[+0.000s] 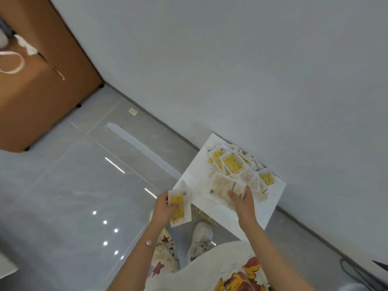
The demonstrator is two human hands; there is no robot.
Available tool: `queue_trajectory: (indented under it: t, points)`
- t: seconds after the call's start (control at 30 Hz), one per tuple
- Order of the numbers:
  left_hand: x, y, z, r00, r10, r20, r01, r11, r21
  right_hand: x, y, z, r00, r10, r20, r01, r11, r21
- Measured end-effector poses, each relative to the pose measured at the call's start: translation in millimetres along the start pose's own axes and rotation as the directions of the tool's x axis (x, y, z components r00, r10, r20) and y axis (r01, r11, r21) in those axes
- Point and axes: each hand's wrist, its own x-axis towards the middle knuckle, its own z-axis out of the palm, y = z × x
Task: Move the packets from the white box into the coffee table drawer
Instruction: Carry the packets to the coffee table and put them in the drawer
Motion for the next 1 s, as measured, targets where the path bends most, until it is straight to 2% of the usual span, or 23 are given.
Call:
queue_trajectory:
  t: [0.1,0.3,0.47,0.6,0.83,1.0]
  points:
    - [-31,16,-73,0.987,-0.1,-0.127,0.061,0.959,-0.276,-24,-42,42,0.991,-0.044,0.126,0.051,0.997,-0.051]
    - [-90,18,-217,0.937,-0.164,-0.307,-0.05,0.808,-0.587,-84,-95,159,0.929,-0.113,0.351,0.183,0.967,-0.175]
    - [-139,-4,-323,0.869,-0.235,-0.435,-0.142,0.724,-0.675,-152,-119,271,0.862,-0.148,0.484,0.3,0.92,-0.252]
    - [-165,-30,-389,0.804,-0.294,-0.516,-0.22,0.661,-0.718,-187,-133,350,0.759,-0.146,0.634,0.409,0.865,-0.29]
    - [-181,-63,-446,0.71,-0.42,-0.565,-0.281,0.567,-0.774,-237,-152,467,0.582,-0.124,0.804,0.559,0.779,-0.284]
    - [-178,-81,-486,0.627,-0.521,-0.579,-0.335,0.491,-0.805,-247,-157,534,0.518,-0.062,0.853,0.554,0.785,-0.279]
